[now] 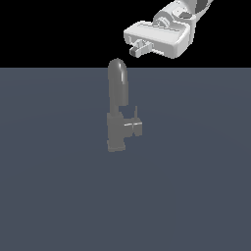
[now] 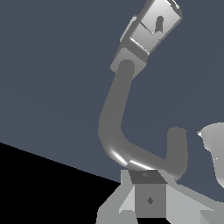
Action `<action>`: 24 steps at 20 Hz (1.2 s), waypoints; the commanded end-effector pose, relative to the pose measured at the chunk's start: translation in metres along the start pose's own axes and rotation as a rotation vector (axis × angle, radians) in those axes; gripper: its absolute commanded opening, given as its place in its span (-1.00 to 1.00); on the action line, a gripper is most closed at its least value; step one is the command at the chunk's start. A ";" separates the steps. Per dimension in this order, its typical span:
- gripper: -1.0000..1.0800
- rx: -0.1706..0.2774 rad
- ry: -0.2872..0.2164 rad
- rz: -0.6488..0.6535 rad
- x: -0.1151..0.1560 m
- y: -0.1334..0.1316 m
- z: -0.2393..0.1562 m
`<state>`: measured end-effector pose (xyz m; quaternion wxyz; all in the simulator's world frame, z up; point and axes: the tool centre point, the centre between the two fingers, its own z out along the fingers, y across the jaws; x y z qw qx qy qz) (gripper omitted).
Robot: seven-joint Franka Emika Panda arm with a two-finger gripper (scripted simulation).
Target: Turn on the faucet by rotating a designated handle.
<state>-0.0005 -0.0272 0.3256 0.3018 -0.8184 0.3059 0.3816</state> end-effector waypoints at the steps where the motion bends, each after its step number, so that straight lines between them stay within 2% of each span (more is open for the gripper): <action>1: -1.00 0.039 -0.048 0.037 0.018 -0.001 0.002; 16: -1.00 0.294 -0.358 0.283 0.131 0.002 0.039; 24: -1.00 0.386 -0.468 0.373 0.168 0.007 0.062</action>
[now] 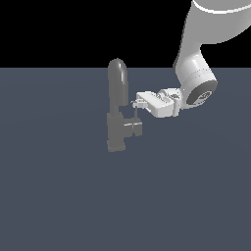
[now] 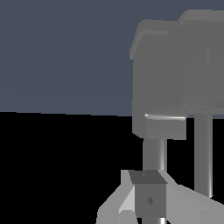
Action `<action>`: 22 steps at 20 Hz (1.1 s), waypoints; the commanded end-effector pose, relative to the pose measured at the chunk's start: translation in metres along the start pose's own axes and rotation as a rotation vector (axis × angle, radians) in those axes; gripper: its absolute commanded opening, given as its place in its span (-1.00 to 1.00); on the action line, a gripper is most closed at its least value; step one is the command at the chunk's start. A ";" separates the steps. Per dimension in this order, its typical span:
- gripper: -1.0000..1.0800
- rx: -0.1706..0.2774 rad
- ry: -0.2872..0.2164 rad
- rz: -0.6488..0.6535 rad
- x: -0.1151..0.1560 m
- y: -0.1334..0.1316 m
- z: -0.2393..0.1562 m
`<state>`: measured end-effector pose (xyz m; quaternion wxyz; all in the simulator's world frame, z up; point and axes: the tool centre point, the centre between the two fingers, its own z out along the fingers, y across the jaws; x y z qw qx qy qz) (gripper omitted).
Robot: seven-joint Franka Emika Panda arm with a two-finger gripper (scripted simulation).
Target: Turn on the faucet by rotating a designated handle.
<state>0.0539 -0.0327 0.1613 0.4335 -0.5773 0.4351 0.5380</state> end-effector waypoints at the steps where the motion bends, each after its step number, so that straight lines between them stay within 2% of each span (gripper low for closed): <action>1: -1.00 0.022 -0.025 0.020 0.009 -0.001 0.002; 10: -1.00 0.037 -0.043 0.035 0.017 -0.002 0.003; 22: -1.00 0.037 -0.044 0.035 0.010 0.026 0.005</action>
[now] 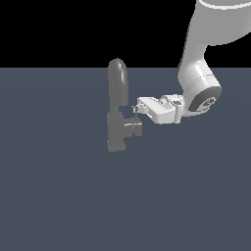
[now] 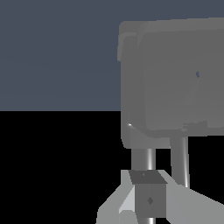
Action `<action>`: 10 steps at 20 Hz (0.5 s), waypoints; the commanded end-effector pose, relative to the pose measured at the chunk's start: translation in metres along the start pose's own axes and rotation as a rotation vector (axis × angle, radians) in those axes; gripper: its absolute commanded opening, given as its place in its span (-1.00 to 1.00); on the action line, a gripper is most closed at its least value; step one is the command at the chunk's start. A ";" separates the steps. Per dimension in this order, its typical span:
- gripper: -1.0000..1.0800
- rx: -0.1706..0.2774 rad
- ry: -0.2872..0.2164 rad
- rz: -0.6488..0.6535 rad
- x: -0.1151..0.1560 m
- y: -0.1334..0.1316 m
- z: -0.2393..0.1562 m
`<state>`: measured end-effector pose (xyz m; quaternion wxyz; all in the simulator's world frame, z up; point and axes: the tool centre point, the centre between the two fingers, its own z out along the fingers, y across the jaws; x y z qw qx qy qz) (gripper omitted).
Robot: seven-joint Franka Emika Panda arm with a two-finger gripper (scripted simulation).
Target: Turn on the faucet by rotating a designated handle.
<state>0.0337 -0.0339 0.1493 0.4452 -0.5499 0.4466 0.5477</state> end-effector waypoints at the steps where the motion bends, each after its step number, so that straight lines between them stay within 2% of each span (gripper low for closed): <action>1: -1.00 -0.004 -0.003 0.003 -0.002 0.008 0.000; 8: -1.00 -0.003 -0.003 0.003 -0.006 0.026 0.000; 10: -1.00 0.002 0.003 -0.008 -0.008 0.019 0.000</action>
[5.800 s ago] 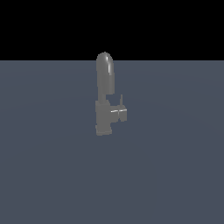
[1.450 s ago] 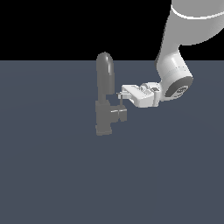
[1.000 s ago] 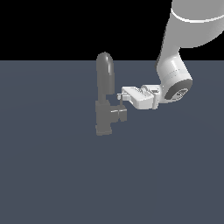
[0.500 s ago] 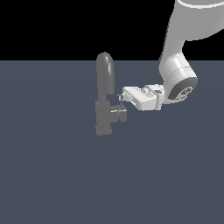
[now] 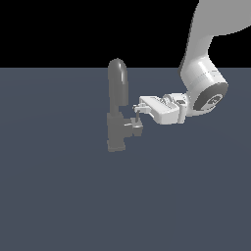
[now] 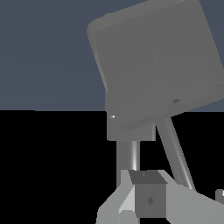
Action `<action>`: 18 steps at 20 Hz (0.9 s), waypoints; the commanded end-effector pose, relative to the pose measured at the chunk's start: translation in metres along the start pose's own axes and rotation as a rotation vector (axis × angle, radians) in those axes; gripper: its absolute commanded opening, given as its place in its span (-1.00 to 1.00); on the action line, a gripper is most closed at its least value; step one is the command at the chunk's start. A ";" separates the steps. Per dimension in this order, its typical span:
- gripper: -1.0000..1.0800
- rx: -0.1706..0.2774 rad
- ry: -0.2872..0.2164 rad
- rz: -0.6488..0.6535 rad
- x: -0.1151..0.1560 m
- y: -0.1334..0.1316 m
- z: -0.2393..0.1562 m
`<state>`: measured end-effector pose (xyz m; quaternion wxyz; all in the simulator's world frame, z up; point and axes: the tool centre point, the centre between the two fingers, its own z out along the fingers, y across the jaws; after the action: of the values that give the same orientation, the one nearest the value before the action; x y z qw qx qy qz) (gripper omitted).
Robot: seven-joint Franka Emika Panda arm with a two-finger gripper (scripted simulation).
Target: Turn on the faucet by rotating a designated handle.
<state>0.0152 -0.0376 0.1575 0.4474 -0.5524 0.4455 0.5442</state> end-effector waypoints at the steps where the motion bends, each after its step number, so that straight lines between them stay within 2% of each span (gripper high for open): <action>1: -1.00 0.000 -0.001 0.001 0.002 0.004 0.000; 15: -1.00 -0.005 -0.007 0.011 0.029 0.056 0.000; 16: -1.00 -0.005 -0.007 0.011 0.029 0.056 0.000; 17: -1.00 -0.005 0.003 -0.021 0.014 0.042 0.000; 18: -1.00 -0.005 0.002 -0.018 0.021 0.044 0.000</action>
<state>-0.0255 -0.0460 0.1432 0.4520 -0.5598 0.4380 0.5390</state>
